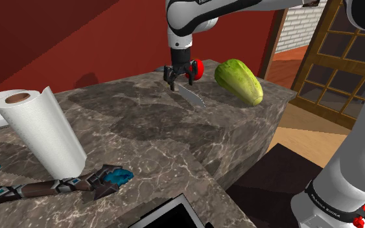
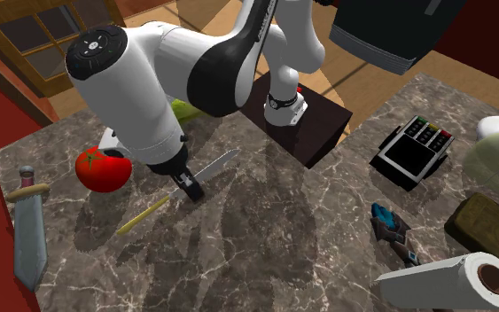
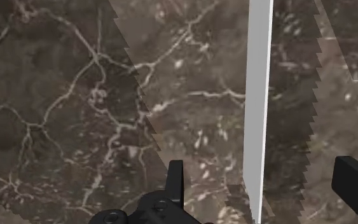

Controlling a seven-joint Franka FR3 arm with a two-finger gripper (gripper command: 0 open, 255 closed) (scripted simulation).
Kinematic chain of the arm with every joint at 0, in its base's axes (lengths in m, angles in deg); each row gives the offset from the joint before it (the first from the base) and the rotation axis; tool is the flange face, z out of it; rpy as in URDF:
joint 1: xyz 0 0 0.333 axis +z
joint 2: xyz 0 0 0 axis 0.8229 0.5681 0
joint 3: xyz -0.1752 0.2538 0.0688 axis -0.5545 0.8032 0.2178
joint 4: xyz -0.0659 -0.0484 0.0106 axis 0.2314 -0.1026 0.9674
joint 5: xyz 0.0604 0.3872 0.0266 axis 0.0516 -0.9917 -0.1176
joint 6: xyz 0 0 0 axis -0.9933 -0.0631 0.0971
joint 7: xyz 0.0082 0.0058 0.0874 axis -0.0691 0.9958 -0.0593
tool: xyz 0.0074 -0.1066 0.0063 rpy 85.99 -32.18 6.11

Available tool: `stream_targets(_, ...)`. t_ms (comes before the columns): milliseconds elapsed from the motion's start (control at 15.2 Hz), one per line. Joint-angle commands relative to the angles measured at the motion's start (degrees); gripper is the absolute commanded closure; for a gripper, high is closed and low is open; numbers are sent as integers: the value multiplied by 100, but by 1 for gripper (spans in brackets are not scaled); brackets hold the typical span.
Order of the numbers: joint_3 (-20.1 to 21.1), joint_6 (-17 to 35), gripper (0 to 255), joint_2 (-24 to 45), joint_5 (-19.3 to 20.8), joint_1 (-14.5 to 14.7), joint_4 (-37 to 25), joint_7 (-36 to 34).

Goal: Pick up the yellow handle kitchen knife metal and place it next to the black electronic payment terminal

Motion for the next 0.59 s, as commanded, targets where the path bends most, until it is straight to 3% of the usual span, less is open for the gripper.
stream_targets(0,1,142,0,42,9,5,96,-11)
stream_targets(528,0,334,0,65,15,6,266,-15)
